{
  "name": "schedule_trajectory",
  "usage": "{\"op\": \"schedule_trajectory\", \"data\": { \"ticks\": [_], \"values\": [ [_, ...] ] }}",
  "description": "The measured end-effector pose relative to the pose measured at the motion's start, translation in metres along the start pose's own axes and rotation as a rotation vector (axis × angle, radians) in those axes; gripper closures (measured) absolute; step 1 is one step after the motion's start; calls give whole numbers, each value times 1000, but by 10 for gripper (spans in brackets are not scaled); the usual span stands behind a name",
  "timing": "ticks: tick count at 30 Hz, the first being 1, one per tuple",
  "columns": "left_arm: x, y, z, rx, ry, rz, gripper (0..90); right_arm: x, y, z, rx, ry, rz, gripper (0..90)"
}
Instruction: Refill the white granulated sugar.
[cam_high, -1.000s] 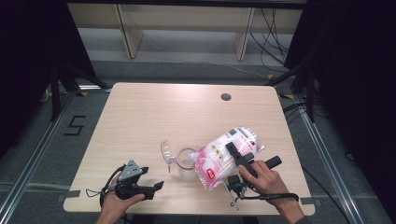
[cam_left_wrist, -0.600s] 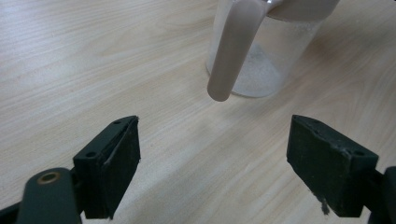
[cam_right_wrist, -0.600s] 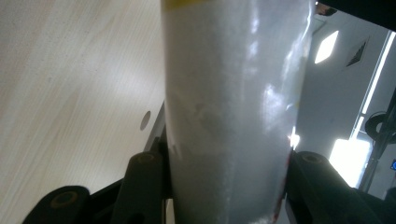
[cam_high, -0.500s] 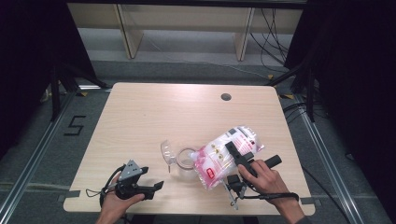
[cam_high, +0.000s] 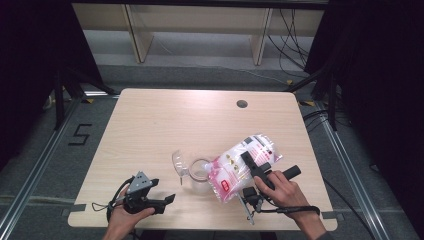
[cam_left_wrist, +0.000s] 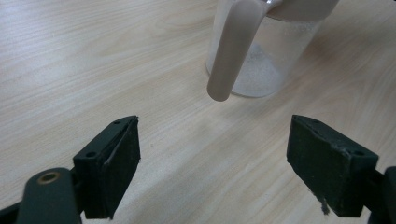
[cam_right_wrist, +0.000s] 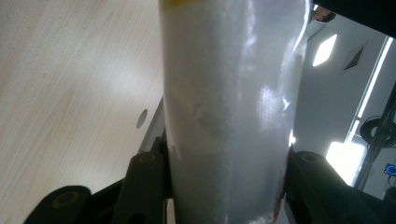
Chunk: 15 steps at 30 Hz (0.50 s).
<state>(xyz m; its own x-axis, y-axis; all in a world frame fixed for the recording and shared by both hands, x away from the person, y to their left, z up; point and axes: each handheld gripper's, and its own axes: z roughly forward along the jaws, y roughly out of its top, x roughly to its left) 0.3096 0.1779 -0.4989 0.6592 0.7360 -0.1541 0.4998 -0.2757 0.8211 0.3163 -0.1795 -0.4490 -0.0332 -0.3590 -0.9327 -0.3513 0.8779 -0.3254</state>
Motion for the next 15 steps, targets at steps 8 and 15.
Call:
{"op": "schedule_trajectory", "data": {
  "ticks": [8,15],
  "values": [
    [-1,0,1,-7,-1,-5,171,-2,0,0,-7,5,-14,623],
    [-1,0,1,-11,-4,-3,171,-1,0,0,-6,6,-7,626]
  ]
}}
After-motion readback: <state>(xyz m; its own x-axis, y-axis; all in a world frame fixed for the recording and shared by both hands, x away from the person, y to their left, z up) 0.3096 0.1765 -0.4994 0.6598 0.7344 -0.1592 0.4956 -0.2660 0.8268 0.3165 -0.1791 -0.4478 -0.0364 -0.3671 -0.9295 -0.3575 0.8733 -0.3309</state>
